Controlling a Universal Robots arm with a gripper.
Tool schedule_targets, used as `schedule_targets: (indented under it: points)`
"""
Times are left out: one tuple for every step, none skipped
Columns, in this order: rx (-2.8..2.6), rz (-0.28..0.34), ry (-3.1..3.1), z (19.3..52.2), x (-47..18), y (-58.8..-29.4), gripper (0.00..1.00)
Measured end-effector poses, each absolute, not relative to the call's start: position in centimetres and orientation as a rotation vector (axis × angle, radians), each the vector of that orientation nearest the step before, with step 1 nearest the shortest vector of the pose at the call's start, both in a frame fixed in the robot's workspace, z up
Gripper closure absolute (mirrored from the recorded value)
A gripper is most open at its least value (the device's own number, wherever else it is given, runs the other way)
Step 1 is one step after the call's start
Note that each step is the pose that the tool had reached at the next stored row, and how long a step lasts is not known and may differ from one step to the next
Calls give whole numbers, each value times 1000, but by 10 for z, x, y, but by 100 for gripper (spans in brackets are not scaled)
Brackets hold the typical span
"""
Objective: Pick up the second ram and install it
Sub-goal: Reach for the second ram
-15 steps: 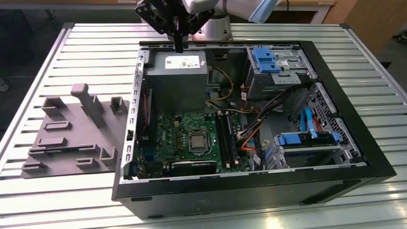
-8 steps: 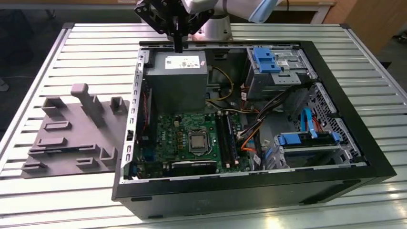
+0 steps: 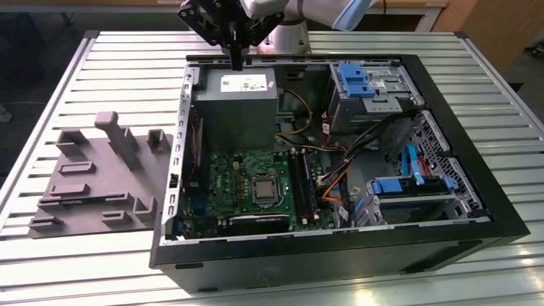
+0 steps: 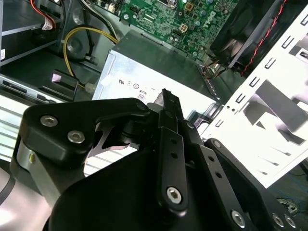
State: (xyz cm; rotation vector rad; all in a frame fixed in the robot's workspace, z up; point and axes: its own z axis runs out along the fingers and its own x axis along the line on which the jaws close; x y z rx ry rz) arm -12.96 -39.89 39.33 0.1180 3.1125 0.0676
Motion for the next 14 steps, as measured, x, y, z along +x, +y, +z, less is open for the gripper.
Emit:
schedule_targets:
  points:
    - [118, 68, 3113, 393, -130, -399, 89]
    - [118, 68, 3112, 393, -130, -399, 89]
    - [118, 68, 3112, 393, -131, -399, 89]
    - [118, 68, 3112, 393, -131, -399, 89]
    - [118, 68, 3112, 393, -132, -399, 89]
    - [118, 68, 3112, 393, -132, -399, 89]
    - [118, 68, 3113, 393, -132, -399, 89]
    - [118, 68, 3113, 393, -132, -399, 89]
    - [118, 68, 3113, 393, -133, -399, 89]
    - [118, 68, 3112, 393, -133, -399, 89]
    - [118, 68, 3113, 393, -133, -399, 89]
    - [118, 68, 3112, 393, -134, -399, 89]
    - [118, 68, 3112, 393, -134, -399, 89]
    - [118, 68, 3112, 393, -134, -399, 89]
